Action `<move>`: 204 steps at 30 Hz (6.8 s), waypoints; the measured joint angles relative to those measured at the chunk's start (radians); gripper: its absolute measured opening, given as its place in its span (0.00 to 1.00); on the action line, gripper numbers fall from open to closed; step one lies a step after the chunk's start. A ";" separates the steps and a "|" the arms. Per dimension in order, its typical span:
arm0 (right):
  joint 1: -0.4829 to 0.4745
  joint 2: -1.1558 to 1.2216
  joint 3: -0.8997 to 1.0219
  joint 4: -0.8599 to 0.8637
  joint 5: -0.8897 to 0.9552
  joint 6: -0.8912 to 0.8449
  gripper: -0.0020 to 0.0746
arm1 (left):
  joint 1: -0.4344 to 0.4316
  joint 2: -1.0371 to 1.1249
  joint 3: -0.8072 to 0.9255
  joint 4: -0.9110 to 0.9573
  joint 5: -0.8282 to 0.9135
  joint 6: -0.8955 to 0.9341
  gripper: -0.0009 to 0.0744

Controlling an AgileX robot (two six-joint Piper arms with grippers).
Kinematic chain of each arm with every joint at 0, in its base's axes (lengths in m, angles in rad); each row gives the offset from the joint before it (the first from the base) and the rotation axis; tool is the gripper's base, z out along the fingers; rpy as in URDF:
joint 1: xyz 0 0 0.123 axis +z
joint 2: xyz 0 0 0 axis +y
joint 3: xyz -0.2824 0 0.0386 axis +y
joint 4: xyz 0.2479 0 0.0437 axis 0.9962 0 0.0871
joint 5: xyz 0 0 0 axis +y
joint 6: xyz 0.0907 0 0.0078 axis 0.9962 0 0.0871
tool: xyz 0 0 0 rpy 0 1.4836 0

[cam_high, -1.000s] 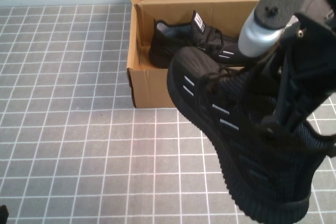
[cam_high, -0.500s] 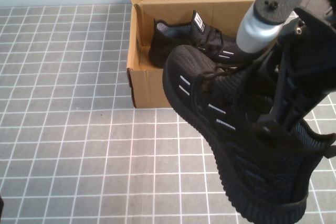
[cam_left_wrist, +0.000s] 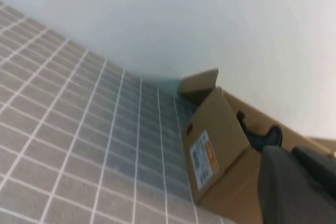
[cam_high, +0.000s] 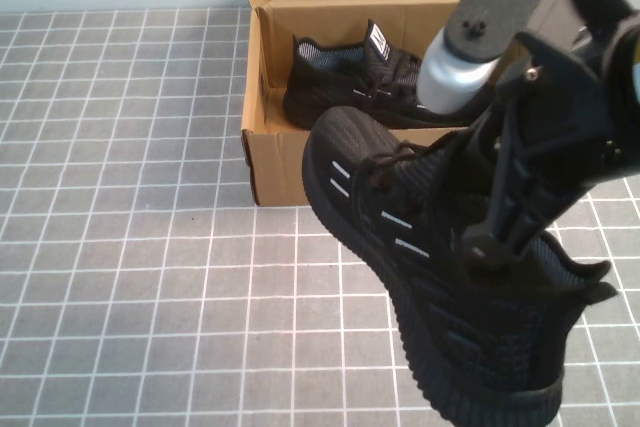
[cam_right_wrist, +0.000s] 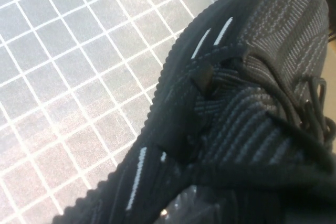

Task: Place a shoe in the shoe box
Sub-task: Hand over the shoe, then place the shoe in the shoe box

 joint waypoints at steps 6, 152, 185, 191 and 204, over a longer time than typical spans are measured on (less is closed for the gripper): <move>0.000 0.036 -0.002 0.000 0.000 0.000 0.02 | -0.004 0.286 -0.208 0.017 0.287 0.044 0.01; -0.312 0.338 -0.398 0.393 0.256 -0.877 0.02 | -0.347 1.703 -1.474 -0.519 1.066 1.603 0.06; -0.312 -0.021 -0.298 0.046 0.232 -0.137 0.07 | -0.348 1.716 -1.482 -0.417 0.700 1.622 0.05; -0.312 -0.177 -0.087 0.046 0.234 -0.063 0.01 | -0.348 1.799 -1.611 -0.415 0.700 1.662 0.05; -0.312 -0.490 0.220 0.046 0.238 0.009 0.01 | -0.348 2.074 -1.862 -0.351 0.783 1.659 0.05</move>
